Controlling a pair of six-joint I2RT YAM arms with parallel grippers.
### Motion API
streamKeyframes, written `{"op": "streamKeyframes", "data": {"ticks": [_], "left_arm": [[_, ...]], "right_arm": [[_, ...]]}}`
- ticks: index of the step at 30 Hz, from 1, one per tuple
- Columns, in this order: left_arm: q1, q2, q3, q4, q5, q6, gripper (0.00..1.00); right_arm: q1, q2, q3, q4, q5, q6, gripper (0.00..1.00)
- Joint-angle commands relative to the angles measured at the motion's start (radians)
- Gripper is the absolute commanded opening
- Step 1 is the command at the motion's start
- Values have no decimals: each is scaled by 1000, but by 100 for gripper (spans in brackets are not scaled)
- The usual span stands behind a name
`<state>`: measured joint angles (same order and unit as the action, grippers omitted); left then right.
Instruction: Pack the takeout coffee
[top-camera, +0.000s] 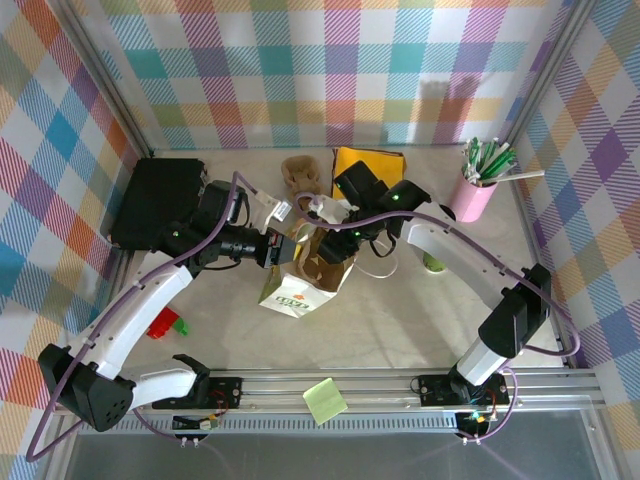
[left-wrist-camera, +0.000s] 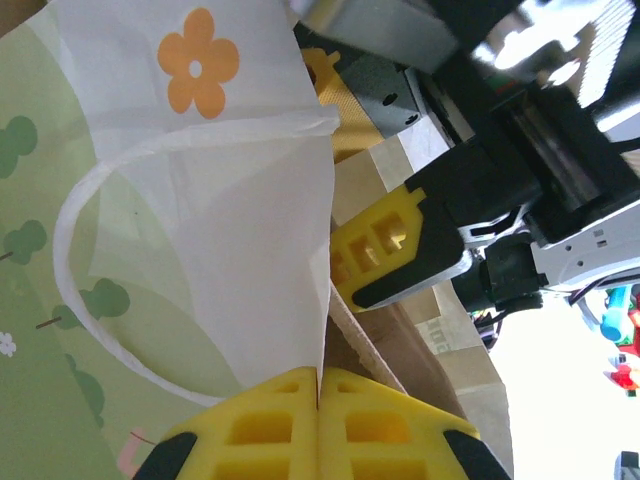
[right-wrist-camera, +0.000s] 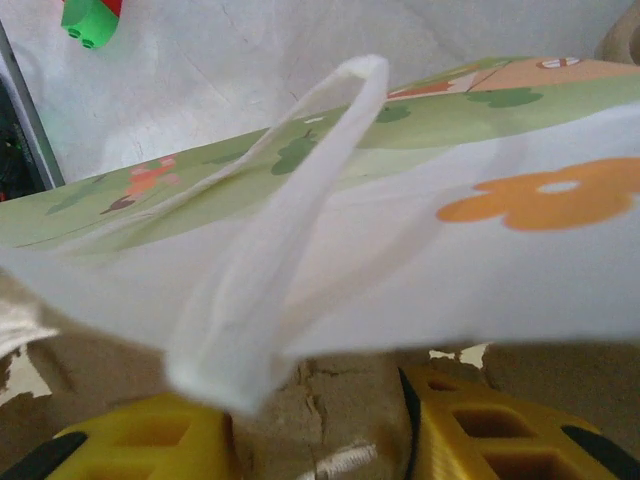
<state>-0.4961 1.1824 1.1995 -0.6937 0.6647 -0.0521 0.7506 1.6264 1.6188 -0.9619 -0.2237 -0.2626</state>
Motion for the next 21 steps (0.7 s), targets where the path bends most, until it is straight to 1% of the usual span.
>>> {"op": "streamKeyframes", "data": {"ticks": [1,4,6,10,14,18,21], "left_arm": [[-6,-4,-7,-17,12,-15,0],[2,-10,-6,-17,-47,-52,0],[11,-12,-9,-4,-65,-91,0],[15,-19,-13,8,-123,-193,0],[17,-32,-21,42,-140,-314,0],[18,-38,-46,126,-112,-444,0],[18,-56,-83,181,-120,-516,0]], "right_arm": [[1,14,-15,34,10,-11,43],[1,3,-21,23,19,-37,43],[1,-6,-15,13,30,-48,43],[1,-8,12,-36,43,-71,43],[3,-5,40,-98,49,-87,42],[9,-8,66,-154,46,-101,42],[13,-9,79,-184,43,-102,42]]}}
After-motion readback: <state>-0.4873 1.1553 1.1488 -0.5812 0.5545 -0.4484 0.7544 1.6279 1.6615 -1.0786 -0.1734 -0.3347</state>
